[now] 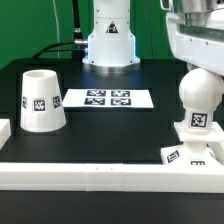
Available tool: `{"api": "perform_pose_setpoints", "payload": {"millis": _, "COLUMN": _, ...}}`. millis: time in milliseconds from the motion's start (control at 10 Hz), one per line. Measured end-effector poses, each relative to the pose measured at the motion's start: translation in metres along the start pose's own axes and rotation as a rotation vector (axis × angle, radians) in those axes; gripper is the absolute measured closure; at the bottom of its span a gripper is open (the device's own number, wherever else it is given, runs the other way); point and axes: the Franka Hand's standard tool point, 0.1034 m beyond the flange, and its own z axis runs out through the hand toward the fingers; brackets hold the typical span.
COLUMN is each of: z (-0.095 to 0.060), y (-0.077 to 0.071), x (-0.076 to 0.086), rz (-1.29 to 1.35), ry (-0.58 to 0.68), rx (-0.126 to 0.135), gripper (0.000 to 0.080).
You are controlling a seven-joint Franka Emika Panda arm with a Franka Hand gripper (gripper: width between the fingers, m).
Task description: Assemble lamp
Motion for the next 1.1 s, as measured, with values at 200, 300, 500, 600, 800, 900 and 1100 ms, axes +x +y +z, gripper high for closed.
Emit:
{"api": "perform_pose_setpoints", "payload": {"millis": 200, "z": -0.016, "y": 0.001, "x": -0.010, "rz": -0.133, "ry": -0.002, "rx": 0.002, "gripper": 0.0101}}
{"api": "perform_pose_setpoints", "payload": {"millis": 300, "z": -0.023, "y": 0.005, "x": -0.017, "rz": -0.232, "ry": 0.000, "rx": 0.003, "gripper": 0.0101}}
{"api": "perform_pose_setpoints", "payload": {"millis": 500, "z": -0.032, "y": 0.020, "x": -0.027, "rz": -0.329, "ry": 0.001, "rx": -0.005, "gripper": 0.0101}}
{"api": "perform_pose_setpoints", "payload": {"millis": 600, "z": -0.032, "y": 0.022, "x": -0.027, "rz": -0.327, "ry": -0.001, "rx": -0.005, "gripper": 0.0101}}
{"api": "perform_pose_setpoints", "payload": {"millis": 800, "z": -0.031, "y": 0.022, "x": -0.027, "rz": -0.327, "ry": -0.001, "rx": -0.007, "gripper": 0.0101}}
{"api": "perform_pose_setpoints", "payload": {"millis": 900, "z": -0.031, "y": 0.022, "x": -0.027, "rz": -0.326, "ry": -0.001, "rx": -0.007, "gripper": 0.0101}}
{"api": "perform_pose_setpoints", "payload": {"millis": 1100, "z": -0.028, "y": 0.035, "x": -0.027, "rz": -0.480, "ry": 0.000, "rx": -0.023, "gripper": 0.0101}}
